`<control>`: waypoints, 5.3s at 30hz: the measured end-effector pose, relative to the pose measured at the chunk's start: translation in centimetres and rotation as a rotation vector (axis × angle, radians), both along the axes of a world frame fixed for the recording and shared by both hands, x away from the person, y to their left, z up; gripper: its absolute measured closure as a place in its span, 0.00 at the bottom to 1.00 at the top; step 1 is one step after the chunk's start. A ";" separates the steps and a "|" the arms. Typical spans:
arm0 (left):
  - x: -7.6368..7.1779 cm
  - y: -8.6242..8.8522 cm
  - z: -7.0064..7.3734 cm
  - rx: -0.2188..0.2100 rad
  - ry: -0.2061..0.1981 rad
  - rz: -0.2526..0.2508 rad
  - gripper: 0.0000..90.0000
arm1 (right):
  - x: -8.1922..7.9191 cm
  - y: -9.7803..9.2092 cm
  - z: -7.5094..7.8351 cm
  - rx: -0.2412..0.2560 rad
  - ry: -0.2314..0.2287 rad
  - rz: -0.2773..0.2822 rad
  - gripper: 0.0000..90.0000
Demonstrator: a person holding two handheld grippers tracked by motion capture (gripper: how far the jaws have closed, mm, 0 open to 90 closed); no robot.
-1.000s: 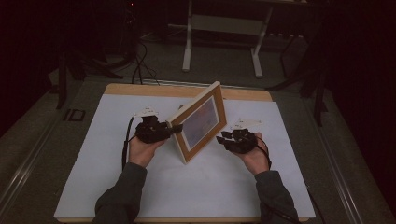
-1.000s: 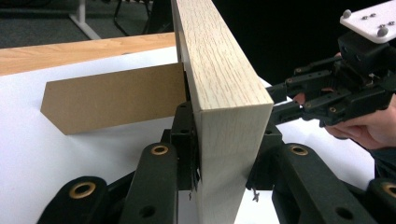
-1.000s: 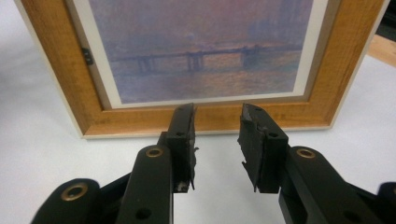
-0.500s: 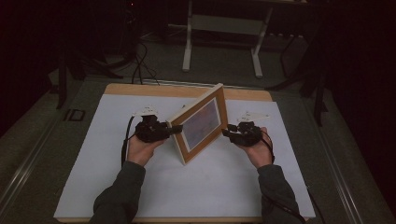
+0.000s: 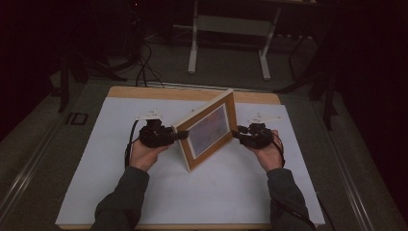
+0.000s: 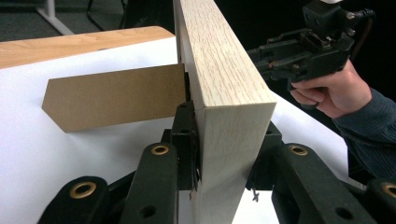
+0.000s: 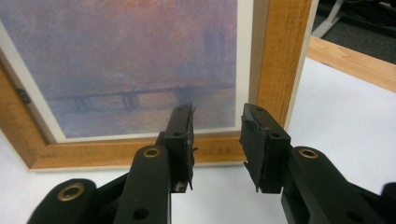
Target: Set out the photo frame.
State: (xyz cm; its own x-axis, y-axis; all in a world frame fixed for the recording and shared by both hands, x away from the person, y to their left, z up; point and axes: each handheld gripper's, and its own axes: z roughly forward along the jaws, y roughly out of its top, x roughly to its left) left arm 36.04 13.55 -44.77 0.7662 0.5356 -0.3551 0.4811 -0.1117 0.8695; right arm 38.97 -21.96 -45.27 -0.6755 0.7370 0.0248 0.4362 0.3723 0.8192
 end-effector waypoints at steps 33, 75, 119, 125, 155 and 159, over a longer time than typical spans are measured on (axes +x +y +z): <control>-1.2 -0.9 -0.2 0.003 -0.029 -0.085 0.79 | 1.2 -2.0 1.0 0.037 -0.020 -0.076 0.61; -1.6 0.6 0.8 0.148 -0.099 0.094 0.76 | 3.1 -1.4 1.9 0.081 -0.014 -0.018 0.45; -2.4 0.6 -0.1 0.128 -0.103 0.323 0.73 | 3.6 -1.1 0.5 0.197 0.078 0.078 0.49; -1.9 0.5 -0.1 0.135 -0.104 0.330 0.72 | 3.7 -1.2 0.4 0.204 0.085 0.079 0.49; -0.1 1.0 -0.4 0.115 -0.116 0.301 0.71 | 2.9 -2.0 0.0 0.234 0.105 0.046 0.57; 0.0 1.0 -0.5 0.114 -0.115 0.302 0.71 | 2.6 -2.1 0.0 0.241 0.114 0.038 0.58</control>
State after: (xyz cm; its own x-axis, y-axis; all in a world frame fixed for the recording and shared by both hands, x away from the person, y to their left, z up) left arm 36.08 14.56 -45.25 0.5987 0.7754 -0.2009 0.4071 -0.0786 0.9100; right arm 41.52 -24.10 -45.31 -0.6856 0.6745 0.2740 0.5203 0.1906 0.8325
